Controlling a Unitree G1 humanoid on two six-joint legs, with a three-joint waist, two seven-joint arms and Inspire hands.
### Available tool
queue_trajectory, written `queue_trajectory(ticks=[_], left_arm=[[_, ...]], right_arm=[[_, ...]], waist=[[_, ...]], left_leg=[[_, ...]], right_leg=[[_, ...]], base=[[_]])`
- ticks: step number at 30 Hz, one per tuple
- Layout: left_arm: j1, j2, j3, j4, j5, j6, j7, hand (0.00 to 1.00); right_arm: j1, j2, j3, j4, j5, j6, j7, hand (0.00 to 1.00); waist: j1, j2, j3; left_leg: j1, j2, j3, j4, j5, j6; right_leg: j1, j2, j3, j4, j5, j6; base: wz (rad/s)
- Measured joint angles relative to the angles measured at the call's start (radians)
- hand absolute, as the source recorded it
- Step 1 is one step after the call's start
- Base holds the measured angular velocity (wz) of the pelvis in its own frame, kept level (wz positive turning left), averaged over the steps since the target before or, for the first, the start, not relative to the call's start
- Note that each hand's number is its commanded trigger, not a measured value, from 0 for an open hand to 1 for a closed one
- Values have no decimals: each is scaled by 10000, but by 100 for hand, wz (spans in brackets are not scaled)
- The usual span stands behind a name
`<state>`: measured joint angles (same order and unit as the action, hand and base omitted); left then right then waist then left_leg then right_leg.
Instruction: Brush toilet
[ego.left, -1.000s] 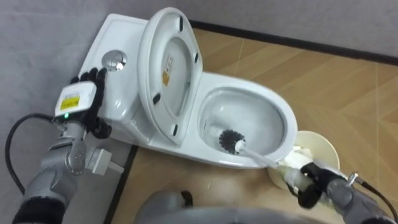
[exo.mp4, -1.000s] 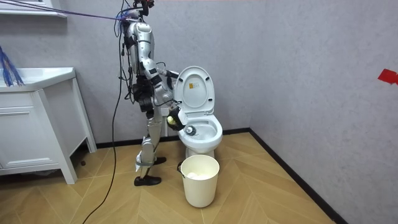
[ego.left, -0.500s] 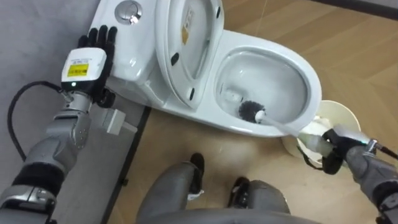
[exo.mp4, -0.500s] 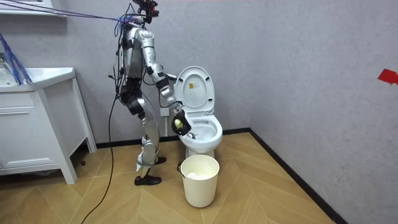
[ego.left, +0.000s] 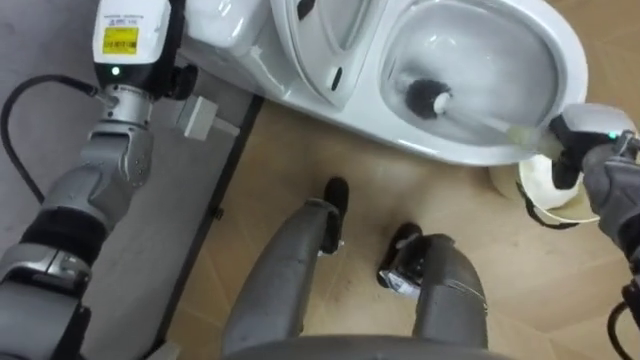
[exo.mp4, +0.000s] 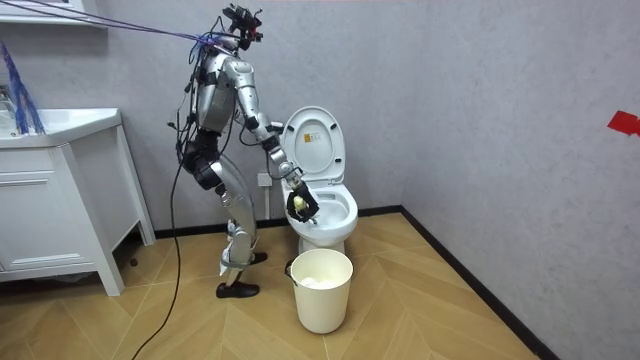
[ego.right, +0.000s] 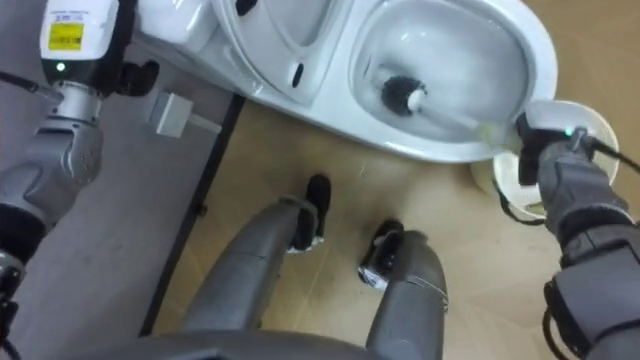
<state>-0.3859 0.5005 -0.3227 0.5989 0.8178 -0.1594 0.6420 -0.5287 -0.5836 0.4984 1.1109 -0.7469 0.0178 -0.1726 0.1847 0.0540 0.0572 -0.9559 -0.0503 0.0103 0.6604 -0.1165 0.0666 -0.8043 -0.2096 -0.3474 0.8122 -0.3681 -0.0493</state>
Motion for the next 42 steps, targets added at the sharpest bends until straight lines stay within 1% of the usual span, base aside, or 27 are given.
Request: queue_trajectory(ticks=[3,5,6,7,8,10,11,12,13,15,17,19,21,24,27,28,30,32,33,34,35,37,38,39,40,41,42], left_arm=[[-278,78,-264,-23,-25,17,272,0],[-333,263,-363,-163,-81,38,362,0],[-338,422,-377,-277,-96,38,419,0],[-336,535,-376,-355,-95,40,469,0],[-331,587,-377,-394,-100,48,493,0],[-322,720,-375,-471,-135,58,626,0],[-320,780,-375,-514,-164,58,660,0],[-320,898,-375,-604,-240,69,732,0],[-299,977,-375,-665,-244,152,770,0],[-244,980,-361,-688,-225,379,916,0],[-123,976,-329,-689,-218,670,970,0],[-74,978,-317,-692,-215,853,976,0],[-44,978,-313,-694,-216,1050,1006,0],[-46,976,-319,-681,-194,1242,1032,0],[74,975,-318,-740,-9,1418,921,0],[84,974,-345,-732,-5,1458,887,0],[145,975,-397,-693,7,1465,776,0],[209,962,-563,-684,0,1502,594,0],[234,917,-712,-678,-1,1534,452,0],[350,917,-763,-695,9,1528,406,0],[402,917,-782,-701,9,1519,405,0],[460,920,-807,-723,-9,1429,389,0],[492,920,-803,-727,-10,1420,383,0],[631,920,-762,-728,-13,1397,365,0],[725,920,-750,-742,-42,1371,324,0],[751,920,-750,-765,-51,1364,317,0],[838,921,-750,-821,-79,1364,315,0]], right_arm=[[-493,-87,420,-193,303,334,-6,100],[-740,-87,658,-194,373,465,-13,100],[-839,-93,692,-196,488,467,-14,100],[-896,-101,685,-197,836,472,-19,100],[-927,-100,685,-198,1093,481,-20,100],[-1024,-99,686,-204,2362,489,-20,100],[-1023,-95,686,-204,2665,488,-20,100],[-1025,-93,686,-204,3319,489,-18,100],[-1067,-93,682,-203,3892,491,-11,100],[-1106,-50,572,-204,4609,493,-4,100],[-1106,84,107,-203,5454,494,-4,100],[-1099,96,17,-191,5869,494,-4,100],[-1099,201,-107,-192,5905,494,-4,100],[-1093,279,-107,-194,5617,493,-4,100],[-1088,269,-104,-197,4677,493,-60,100],[-1080,276,-91,-197,4247,494,-87,100],[-1071,275,60,-220,3661,523,-109,100],[-935,274,352,-451,2747,710,-111,100],[-839,253,578,-587,2051,821,-61,100],[-744,260,775,-817,1396,1009,103,100],[-685,256,861,-963,1140,1126,200,100],[-449,202,1065,-1298,462,1477,380,100],[-371,197,1068,-1454,317,1525,424,100],[-280,169,1069,-1622,97,1567,452,100],[-84,63,1070,-1902,-79,1630,449,100],[48,-15,1070,-2085,-123,1675,443,100],[295,-125,1070,-2393,-189,1793,447,100]], waist=[[187,-27,22],[174,-47,42],[160,-113,84],[142,-168,118],[126,-190,133],[123,-304,204],[122,-329,220],[96,-368,225],[74,-392,236],[-11,-391,235],[-177,-399,230],[-293,-388,224],[-415,-384,221],[-478,-363,209],[-460,-325,193],[-439,-278,190],[-363,-224,188],[-252,-71,181],[-126,126,180],[-44,234,156],[-1,266,155],[125,371,103],[135,395,88],[145,488,56],[139,558,9],[146,570,2],[157,618,-31]], left_leg=[[-321,8,-76,187,-9,-27],[-459,16,-148,271,-16,-60],[-505,17,-155,267,-3,-83],[-542,17,-150,259,8,-100],[-554,18,-141,255,10,-102],[-573,25,-115,259,10,-103],[-579,26,-107,259,12,-106],[-619,32,-97,257,25,-122],[-648,43,-66,269,32,-127],[-659,42,-32,284,33,-125],[-659,42,15,291,37,-127],[-657,30,24,329,43,-128],[-655,35,21,352,67,-128],[-633,27,24,442,85,-124],[-580,15,92,473,80,-111],[-542,14,61,482,83,-109],[-460,12,21,480,82,-109],[-333,20,-37,463,79,-111],[-265,38,-132,391,79,-116],[-220,49,-144,283,86,-125],[-204,54,-147,259,92,-131],[-214,94,-167,204,111,-162],[-214,116,-162,178,113,-165],[-214,204,-151,174,105,-175],[-201,221,-183,140,102,-183],[-184,219,-182,117,100,-187],[-178,220,-182,106,80,-209]], right_leg=[[-290,-23,-16,224,-63,-52],[-364,-7,-97,253,-99,-87],[-416,-4,-111,271,-116,-111],[-461,1,-109,280,-119,-117],[-476,0,-102,290,-122,-122],[-557,-21,-27,370,-139,-139],[-571,-20,-17,383,-146,-143],[-627,-5,-2,382,-145,-145],[-687,3,37,403,-142,-150],[-720,3,87,445,-141,-153],[-759,-1,149,492,-141,-153],[-770,-27,162,555,-144,-157],[-768,-24,161,587,-143,-158],[-767,-70,153,661,-133,-179],[-736,-129,155,740,-143,-193],[-676,-123,134,735,-143,-192],[-593,-118,132,714,-143,-192],[-428,-101,67,626,-145,-188],[-265,-23,-40,458,-131,-178],[-223,-6,-87,353,-97,-169],[-223,-9,-87,334,-91,-171],[-198,59,-135,177,-49,-208],[-184,80,-149,137,-40,-214],[-107,189,-192,-24,9,-225],[-62,231,-242,-143,36,-228],[-50,235,-239,-165,46,-223],[-33,255,-234,-200,43,-221]], base=[[6],[6],[4],[0],[0],[-3],[0],[0],[0],[-2],[-4],[0],[0],[0],[-2],[0],[0],[0],[0],[3],[0],[0],[-3],[0],[0],[3],[0]])
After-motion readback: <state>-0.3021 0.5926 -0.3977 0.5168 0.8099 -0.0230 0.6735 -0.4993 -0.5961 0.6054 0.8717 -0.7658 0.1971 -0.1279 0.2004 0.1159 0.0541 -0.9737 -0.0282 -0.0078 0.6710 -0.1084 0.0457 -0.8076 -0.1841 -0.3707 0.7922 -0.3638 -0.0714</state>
